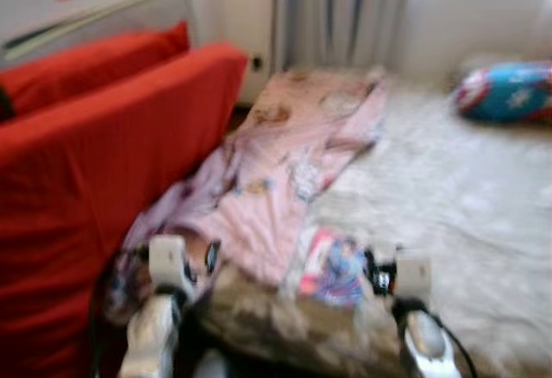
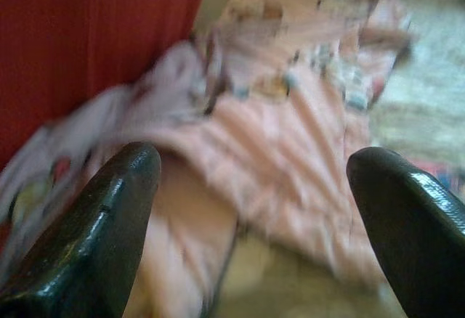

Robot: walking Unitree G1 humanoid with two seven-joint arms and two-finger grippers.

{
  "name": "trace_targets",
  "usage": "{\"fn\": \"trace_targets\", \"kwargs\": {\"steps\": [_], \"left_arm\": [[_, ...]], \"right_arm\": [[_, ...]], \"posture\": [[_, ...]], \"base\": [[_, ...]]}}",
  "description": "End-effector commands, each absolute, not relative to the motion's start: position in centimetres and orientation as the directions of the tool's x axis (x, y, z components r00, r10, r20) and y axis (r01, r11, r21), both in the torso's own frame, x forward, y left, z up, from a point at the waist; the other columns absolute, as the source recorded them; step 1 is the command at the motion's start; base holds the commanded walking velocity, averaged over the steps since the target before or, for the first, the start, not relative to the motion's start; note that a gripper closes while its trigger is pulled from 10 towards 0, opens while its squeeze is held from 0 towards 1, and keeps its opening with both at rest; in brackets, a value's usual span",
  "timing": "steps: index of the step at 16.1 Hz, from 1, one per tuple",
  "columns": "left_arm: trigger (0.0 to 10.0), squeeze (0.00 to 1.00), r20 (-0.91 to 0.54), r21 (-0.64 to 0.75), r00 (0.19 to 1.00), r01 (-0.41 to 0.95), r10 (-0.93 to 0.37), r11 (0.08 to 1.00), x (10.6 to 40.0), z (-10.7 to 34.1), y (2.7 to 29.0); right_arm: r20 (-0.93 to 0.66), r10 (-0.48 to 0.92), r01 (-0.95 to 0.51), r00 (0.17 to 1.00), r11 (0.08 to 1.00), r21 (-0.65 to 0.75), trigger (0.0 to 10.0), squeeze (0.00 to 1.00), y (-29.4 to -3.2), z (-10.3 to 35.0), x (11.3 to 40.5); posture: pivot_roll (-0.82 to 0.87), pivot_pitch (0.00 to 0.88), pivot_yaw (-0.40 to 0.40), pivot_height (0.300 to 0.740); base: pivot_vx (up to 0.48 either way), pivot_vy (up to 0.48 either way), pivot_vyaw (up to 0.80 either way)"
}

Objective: Clean up the room

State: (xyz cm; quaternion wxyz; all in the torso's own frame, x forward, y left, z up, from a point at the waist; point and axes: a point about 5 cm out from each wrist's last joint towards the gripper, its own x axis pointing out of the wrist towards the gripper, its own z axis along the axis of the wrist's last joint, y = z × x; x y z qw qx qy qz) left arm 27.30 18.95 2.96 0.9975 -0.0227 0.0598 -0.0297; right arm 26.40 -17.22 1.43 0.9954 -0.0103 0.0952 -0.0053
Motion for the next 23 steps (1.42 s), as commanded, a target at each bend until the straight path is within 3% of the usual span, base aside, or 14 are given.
{"fn": "trace_targets", "kwargs": {"steps": [1,6,23], "left_arm": [[10.0,0.0,-0.114,-0.035,0.992,0.058,-0.061,0.998,27.72,3.36,19.22],[10.0,0.0,-0.117,-0.034,0.991,0.059,-0.062,0.998,27.61,3.34,19.17],[10.0,0.0,-0.109,-0.027,0.992,0.066,-0.068,0.997,27.64,3.47,18.94]], "right_arm": [[-0.181,-0.006,0.003,0.983,1.0,-0.02,10.0,0.0,-16.92,1.62,26.54],[-0.184,0.002,-0.006,0.983,1.0,-0.02,10.0,0.0,-16.68,1.54,26.56],[-0.186,0.003,-0.004,0.983,1.0,-0.009,10.0,0.0,-16.51,1.48,26.59]], "posture": [[-0.06,0.0,0.008,0.655],[-0.06,0.0,0.008,0.63],[-0.06,0.0,0.008,0.605]], "base": [[0.0,0.0,0.0],[0.0,0.0,0.0],[0.0,0.0,0.0]]}}
